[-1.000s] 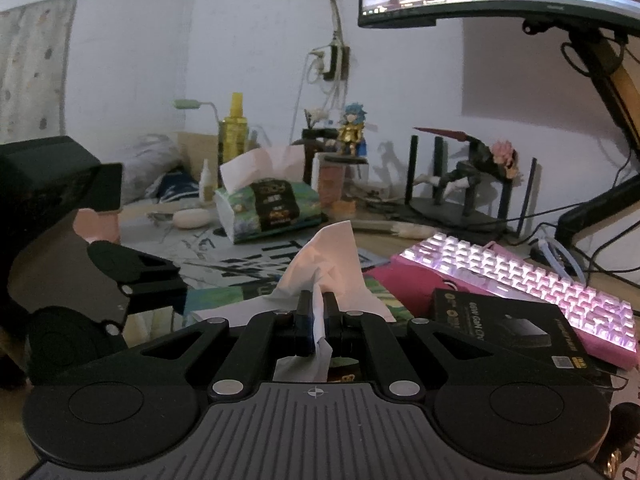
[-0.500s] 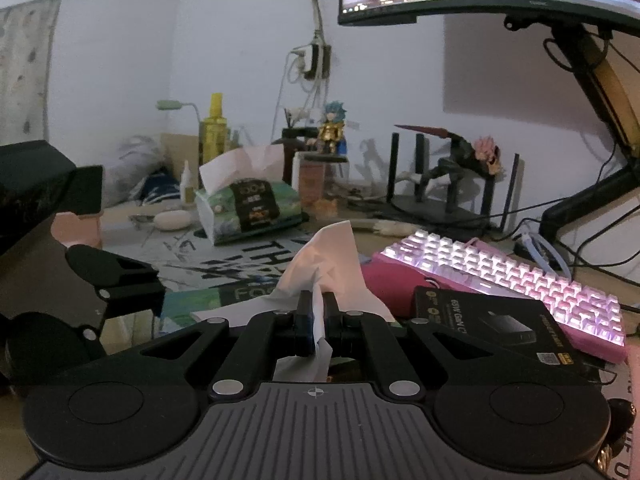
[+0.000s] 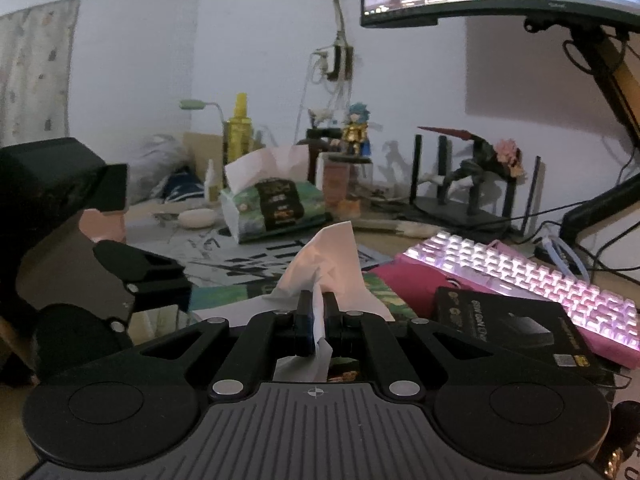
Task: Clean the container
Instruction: 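Sweep the tissue back and forth over the pack top with the right gripper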
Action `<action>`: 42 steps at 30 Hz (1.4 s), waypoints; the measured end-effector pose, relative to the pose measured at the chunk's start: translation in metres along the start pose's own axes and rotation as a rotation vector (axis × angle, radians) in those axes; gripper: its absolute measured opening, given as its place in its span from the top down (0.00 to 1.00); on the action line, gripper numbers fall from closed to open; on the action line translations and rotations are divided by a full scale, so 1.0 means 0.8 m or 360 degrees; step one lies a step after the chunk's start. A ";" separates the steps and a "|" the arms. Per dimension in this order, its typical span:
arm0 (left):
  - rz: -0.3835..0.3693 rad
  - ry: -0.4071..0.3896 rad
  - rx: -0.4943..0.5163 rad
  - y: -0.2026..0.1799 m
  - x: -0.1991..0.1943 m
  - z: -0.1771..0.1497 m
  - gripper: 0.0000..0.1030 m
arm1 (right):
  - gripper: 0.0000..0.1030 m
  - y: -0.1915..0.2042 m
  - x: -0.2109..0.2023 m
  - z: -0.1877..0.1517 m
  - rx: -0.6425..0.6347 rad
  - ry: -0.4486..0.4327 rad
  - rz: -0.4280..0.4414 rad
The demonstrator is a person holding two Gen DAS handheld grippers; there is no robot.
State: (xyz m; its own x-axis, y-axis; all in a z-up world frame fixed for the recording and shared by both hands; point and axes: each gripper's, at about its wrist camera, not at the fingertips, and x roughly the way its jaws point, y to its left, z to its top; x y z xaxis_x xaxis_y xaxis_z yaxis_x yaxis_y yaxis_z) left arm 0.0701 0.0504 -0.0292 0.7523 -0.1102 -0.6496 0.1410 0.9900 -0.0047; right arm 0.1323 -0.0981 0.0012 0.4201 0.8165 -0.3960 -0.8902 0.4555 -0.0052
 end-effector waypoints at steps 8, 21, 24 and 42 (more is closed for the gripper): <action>0.0000 0.0000 0.0000 0.000 0.000 0.000 0.00 | 0.94 -0.006 0.004 0.000 0.0020 -0.0001 -0.0095; 0.0000 0.0000 0.0000 0.000 0.000 0.000 0.00 | 0.94 0.003 0.001 -0.002 -0.0010 -0.0003 0.0050; 0.0000 0.0000 0.0000 0.000 0.000 0.000 0.00 | 0.94 0.001 -0.001 -0.002 0.0000 -0.0002 0.0067; 0.0000 0.0000 0.0000 0.000 0.000 0.000 0.00 | 0.94 -0.007 0.004 -0.001 0.0014 0.0005 -0.0088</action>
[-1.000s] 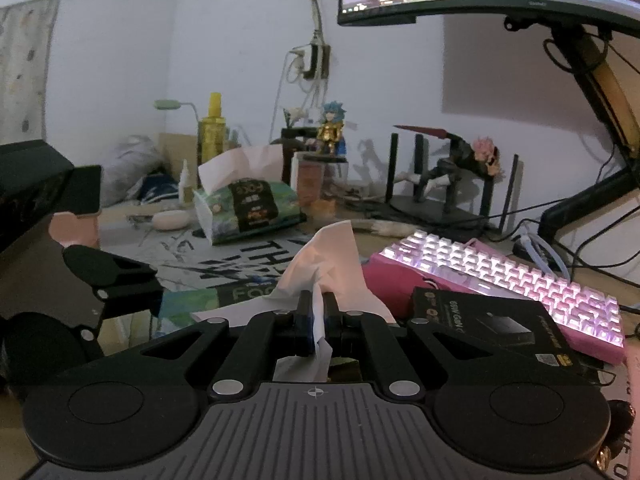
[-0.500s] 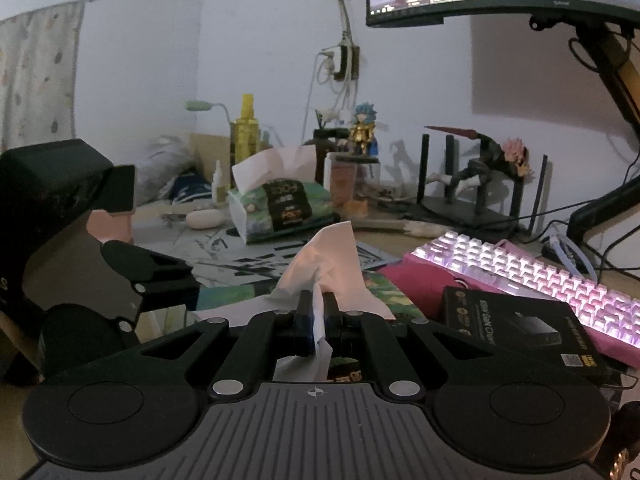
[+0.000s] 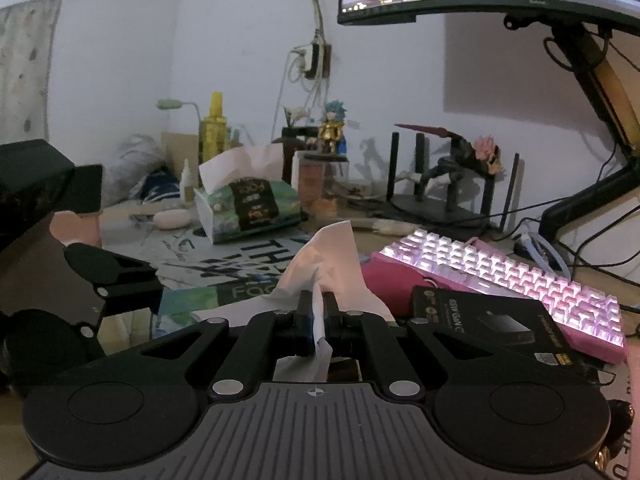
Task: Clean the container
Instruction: 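Sweep the tissue back and forth over the pack top with the right gripper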
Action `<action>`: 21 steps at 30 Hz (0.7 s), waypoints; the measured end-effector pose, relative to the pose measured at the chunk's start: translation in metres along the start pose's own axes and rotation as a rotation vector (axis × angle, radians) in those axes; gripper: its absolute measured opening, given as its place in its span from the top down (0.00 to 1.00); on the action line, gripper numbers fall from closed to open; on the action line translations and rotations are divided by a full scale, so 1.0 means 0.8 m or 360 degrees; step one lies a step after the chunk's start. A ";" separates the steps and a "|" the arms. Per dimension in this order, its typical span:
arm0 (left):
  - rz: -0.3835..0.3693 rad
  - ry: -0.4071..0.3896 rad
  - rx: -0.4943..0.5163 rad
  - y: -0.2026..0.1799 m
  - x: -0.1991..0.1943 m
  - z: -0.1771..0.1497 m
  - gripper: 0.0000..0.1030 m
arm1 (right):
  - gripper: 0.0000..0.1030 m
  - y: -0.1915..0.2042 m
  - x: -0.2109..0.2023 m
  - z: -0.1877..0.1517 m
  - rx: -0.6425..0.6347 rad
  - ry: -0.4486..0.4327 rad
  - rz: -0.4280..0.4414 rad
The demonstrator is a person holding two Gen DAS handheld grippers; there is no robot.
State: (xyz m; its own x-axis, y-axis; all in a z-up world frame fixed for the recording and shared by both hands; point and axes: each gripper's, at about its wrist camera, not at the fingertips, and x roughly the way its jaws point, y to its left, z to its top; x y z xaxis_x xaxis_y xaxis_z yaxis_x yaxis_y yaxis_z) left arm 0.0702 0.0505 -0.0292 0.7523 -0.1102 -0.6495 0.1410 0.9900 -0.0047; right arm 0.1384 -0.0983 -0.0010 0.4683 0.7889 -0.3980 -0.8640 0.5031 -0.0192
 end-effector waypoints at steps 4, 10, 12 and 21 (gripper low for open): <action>0.0000 0.0000 0.0000 0.000 0.000 0.000 0.00 | 0.94 0.001 0.001 0.000 -0.0003 -0.0002 0.0015; 0.0000 0.0000 0.0000 0.000 0.000 0.000 0.00 | 0.94 0.007 0.000 0.001 -0.0034 -0.0003 0.0087; 0.0000 0.0000 0.0000 0.000 0.000 0.000 0.00 | 0.94 0.009 0.000 0.001 -0.0036 -0.0002 0.0112; 0.0000 0.0000 0.0000 0.000 0.000 0.000 0.00 | 0.94 0.006 -0.004 0.002 -0.0015 0.0001 0.0123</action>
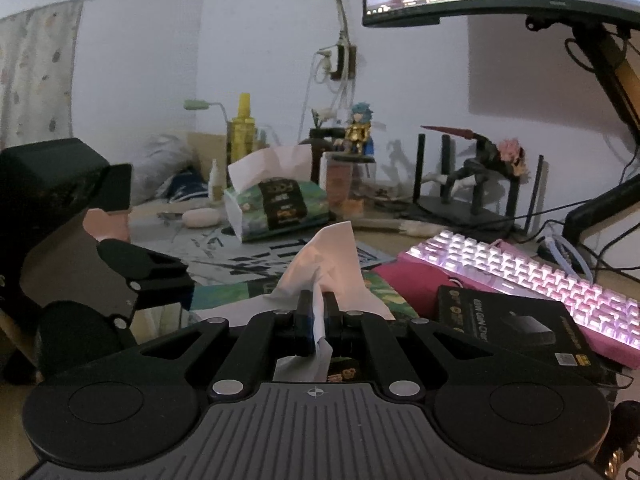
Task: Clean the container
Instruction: 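Sweep the tissue back and forth over the pack top with the right gripper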
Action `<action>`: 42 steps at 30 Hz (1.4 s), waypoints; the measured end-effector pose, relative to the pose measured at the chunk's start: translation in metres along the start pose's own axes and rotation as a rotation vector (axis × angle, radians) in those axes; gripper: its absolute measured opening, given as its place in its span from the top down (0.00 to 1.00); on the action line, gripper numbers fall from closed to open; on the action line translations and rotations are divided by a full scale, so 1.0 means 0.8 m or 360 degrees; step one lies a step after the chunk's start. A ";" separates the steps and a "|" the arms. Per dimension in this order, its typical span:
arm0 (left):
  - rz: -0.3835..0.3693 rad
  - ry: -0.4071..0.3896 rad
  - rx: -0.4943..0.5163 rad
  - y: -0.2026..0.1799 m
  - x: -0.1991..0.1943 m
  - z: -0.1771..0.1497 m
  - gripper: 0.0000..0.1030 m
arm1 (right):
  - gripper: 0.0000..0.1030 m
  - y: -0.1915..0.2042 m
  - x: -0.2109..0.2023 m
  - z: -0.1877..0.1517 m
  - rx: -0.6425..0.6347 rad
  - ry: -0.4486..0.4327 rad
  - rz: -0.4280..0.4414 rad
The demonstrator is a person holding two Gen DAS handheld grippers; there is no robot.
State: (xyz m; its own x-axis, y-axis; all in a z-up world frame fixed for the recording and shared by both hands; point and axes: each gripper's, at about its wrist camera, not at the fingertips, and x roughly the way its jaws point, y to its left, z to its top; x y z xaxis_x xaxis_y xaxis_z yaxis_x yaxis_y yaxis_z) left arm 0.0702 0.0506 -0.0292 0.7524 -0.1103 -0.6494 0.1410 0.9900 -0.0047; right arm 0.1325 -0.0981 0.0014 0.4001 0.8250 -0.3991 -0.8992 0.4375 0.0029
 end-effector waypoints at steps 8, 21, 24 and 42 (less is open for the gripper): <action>0.0000 0.0000 0.0000 0.000 0.000 0.000 0.00 | 0.94 -0.004 0.002 0.000 0.0029 0.0000 -0.0099; 0.0000 0.0000 0.0000 0.000 0.000 0.000 0.00 | 0.94 -0.004 0.006 -0.001 0.0023 0.0000 -0.0108; 0.0000 0.0000 0.0000 0.000 0.000 0.000 0.00 | 0.94 -0.001 0.007 0.000 0.0013 0.0001 -0.0066; 0.0000 0.0000 0.0000 0.001 0.001 0.000 0.00 | 0.94 -0.008 -0.002 0.001 0.0018 0.0007 0.0009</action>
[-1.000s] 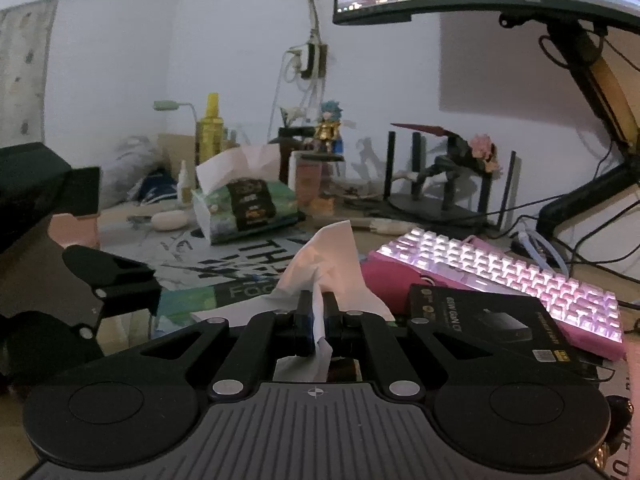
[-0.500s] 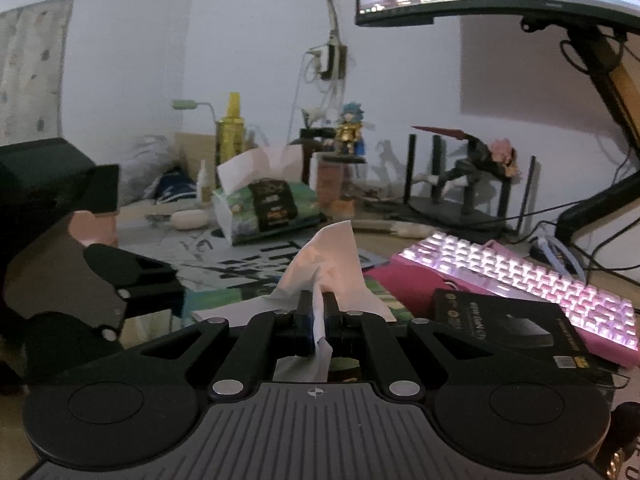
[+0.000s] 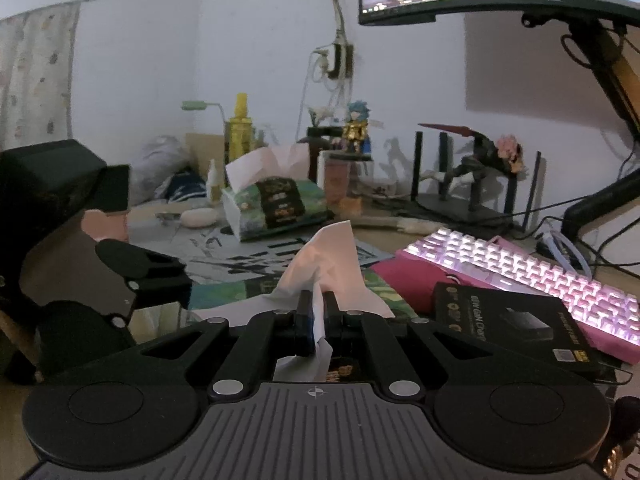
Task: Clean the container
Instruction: 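Sweep the tissue back and forth over the pack top with the right gripper, then wipe the tissue along the pack top toward its edge with the right gripper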
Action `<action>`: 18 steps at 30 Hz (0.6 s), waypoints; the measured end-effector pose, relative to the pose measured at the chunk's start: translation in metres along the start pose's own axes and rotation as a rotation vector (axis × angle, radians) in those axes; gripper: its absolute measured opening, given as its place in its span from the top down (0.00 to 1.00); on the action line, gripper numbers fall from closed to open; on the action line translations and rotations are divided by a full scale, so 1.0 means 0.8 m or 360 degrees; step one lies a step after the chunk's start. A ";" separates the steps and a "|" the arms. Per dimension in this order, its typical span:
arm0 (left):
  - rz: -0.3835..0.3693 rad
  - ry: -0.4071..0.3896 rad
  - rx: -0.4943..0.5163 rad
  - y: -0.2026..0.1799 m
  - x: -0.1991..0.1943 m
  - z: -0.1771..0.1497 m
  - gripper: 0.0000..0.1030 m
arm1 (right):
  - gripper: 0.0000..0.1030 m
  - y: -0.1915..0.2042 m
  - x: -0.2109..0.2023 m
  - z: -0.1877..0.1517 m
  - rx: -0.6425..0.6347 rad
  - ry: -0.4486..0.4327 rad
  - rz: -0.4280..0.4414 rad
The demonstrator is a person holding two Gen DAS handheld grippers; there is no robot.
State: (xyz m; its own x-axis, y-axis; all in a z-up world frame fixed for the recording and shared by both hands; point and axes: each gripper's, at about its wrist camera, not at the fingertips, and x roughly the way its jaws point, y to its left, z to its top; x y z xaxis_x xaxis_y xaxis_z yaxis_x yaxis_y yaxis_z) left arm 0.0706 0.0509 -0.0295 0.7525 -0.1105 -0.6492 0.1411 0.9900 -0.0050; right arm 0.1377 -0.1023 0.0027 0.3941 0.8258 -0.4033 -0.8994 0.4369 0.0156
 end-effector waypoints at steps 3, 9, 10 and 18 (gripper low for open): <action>0.0000 0.0000 0.0000 0.000 0.000 0.000 0.00 | 0.94 -0.001 0.000 -0.001 0.0003 0.0000 -0.0051; 0.0000 0.0000 0.0000 0.000 0.000 0.000 0.00 | 0.94 -0.004 0.006 0.000 0.0012 0.0000 -0.0132; 0.0000 0.0000 0.0000 0.000 0.000 0.000 0.00 | 0.94 -0.004 0.007 0.000 0.0014 0.0000 -0.0136; 0.0000 0.0000 0.0000 0.000 0.000 0.000 0.00 | 0.94 0.010 0.012 0.002 -0.0037 -0.0001 -0.0063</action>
State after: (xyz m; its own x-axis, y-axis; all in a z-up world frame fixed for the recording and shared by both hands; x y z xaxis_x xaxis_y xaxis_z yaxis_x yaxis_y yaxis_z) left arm 0.0707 0.0511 -0.0297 0.7525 -0.1106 -0.6492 0.1411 0.9900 -0.0051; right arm 0.1346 -0.0900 0.0007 0.4295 0.8082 -0.4029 -0.8873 0.4608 -0.0214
